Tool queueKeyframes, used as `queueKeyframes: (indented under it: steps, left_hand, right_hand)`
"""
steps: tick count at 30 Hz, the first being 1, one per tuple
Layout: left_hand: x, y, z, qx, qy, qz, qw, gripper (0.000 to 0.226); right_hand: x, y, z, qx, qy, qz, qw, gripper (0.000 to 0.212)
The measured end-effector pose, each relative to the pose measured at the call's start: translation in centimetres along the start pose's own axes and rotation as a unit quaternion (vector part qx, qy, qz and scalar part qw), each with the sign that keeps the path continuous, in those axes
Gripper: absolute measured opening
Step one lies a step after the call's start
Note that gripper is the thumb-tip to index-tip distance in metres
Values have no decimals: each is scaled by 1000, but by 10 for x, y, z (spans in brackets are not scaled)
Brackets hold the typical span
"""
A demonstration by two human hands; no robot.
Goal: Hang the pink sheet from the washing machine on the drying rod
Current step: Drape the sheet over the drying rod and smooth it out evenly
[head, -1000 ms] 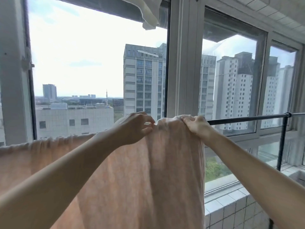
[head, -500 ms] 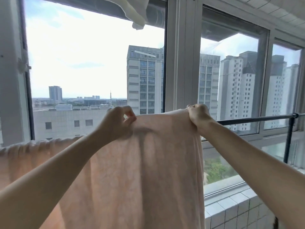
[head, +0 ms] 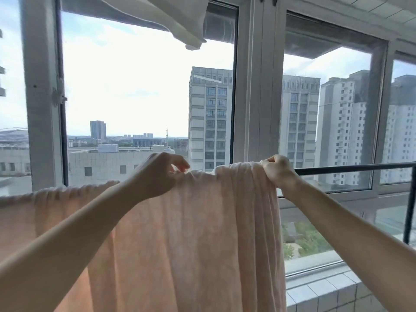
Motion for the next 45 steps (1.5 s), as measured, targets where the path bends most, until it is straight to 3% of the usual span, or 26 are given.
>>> queueKeyframes:
  steps: [4, 9, 15, 22, 25, 29, 33, 37, 41, 45]
  left_hand:
    - [12, 41, 18, 57, 16, 61, 996, 16]
    - [28, 62, 34, 77, 29, 91, 992, 21]
    - [38, 49, 41, 23, 67, 51, 996, 12]
    - [39, 36, 36, 39, 67, 46, 996, 3]
    - [36, 27, 31, 45, 51, 37, 997, 8]
    - [35, 11, 31, 58, 47, -19, 997, 15]
    - [39, 10, 31, 104, 34, -50, 993, 16]
    - [42, 31, 26, 150, 58, -1, 987, 14]
    - [48, 59, 37, 82, 49, 95, 991, 16]
    - [60, 80, 58, 77, 30, 153, 985, 32]
  right_hand:
    - [-6, 2, -1, 8, -46, 10, 999, 34]
    - [-2, 9, -9, -5, -32, 8, 999, 21]
    - [5, 9, -9, -47, -31, -39, 998, 12]
    - [17, -1, -11, -50, 27, -74, 996, 9]
    - [25, -4, -19, -34, 62, -72, 995, 12]
    - [19, 10, -20, -98, 55, -113, 987, 11]
    - [29, 10, -25, -89, 75, -88, 989, 15]
    - [30, 14, -21, -102, 77, -99, 987, 17]
    - [28, 22, -26, -88, 70, -100, 989, 20]
    - [31, 21, -29, -84, 55, -108, 989, 18]
Point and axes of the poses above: each hand's wrist, its own x-axis towards the middle knuckle, its own z-axis out of the palm, y = z × x, the point moved 4 cm from there along x, towards the middle knuckle, and after that the axes turned 13 degrees about x, right-handed, at the moved point
